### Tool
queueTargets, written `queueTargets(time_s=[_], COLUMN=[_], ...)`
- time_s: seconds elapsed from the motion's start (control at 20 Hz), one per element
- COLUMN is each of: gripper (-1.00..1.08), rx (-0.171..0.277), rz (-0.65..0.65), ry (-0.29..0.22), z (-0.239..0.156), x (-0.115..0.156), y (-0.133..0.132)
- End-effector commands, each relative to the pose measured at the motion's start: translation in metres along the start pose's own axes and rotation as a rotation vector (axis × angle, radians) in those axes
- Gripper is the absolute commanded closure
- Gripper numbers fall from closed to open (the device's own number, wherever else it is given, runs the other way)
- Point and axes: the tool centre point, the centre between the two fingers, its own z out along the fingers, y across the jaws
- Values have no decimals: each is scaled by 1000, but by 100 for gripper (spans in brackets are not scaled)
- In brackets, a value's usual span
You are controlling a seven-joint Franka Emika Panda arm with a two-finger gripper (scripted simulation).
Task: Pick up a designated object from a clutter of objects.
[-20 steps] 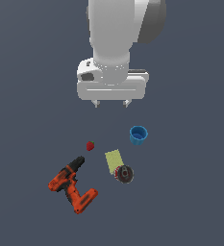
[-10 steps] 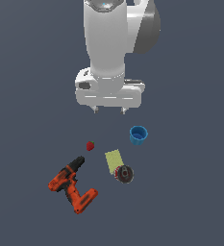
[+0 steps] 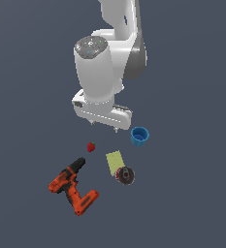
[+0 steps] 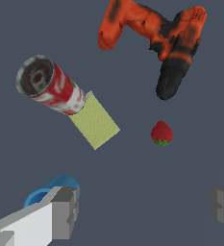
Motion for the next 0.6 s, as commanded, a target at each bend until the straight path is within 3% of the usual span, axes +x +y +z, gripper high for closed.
queueTargets(time_s=[0.0, 0.55], gripper=[-92, -92], rx=[5, -3], rz=[97, 489], ry=[2, 27], z=[22, 107], x=[6, 18], y=[9, 58])
